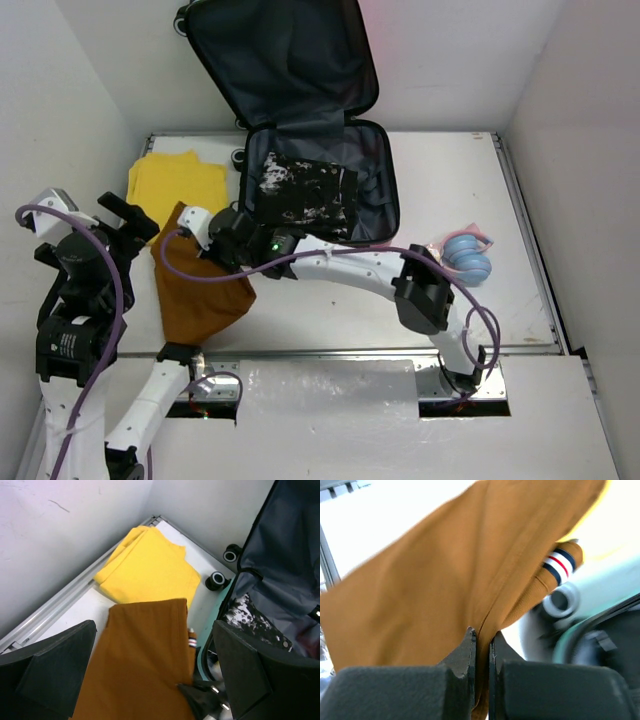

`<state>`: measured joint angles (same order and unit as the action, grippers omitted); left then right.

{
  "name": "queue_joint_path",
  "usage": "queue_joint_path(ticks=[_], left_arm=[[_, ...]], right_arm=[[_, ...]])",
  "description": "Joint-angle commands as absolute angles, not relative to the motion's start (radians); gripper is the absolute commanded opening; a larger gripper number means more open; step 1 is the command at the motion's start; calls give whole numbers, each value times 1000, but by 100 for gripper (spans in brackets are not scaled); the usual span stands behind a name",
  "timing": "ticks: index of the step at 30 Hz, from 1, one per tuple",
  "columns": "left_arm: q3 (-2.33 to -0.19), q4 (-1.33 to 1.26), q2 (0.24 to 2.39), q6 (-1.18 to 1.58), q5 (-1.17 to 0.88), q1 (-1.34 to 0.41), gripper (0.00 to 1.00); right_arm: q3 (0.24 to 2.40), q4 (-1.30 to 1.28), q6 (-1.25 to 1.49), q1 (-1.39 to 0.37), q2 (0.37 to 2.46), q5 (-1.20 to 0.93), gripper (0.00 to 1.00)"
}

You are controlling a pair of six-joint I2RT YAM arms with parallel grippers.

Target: Pack the luggage

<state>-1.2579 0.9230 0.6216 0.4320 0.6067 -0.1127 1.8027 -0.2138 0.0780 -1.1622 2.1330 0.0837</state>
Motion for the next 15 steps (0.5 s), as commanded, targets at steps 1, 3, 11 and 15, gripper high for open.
queue_joint_path(ticks=[1,3,11,15], left_arm=[[-1282,897,624,436,649,-123,100],[-1278,902,615,437,676,-127,100],[-1259,891,601,433,687,-137,100],[-1233,879,592,426,709,-146,100]], right_arm=[[1911,-311,-145,-1169,2016,92,0],[1911,-314,-169,-1167,1974,100,0],[2080,-416,-462,-1117,1936,232,0],[2074,-408,-558,-1080,1898,238,0]])
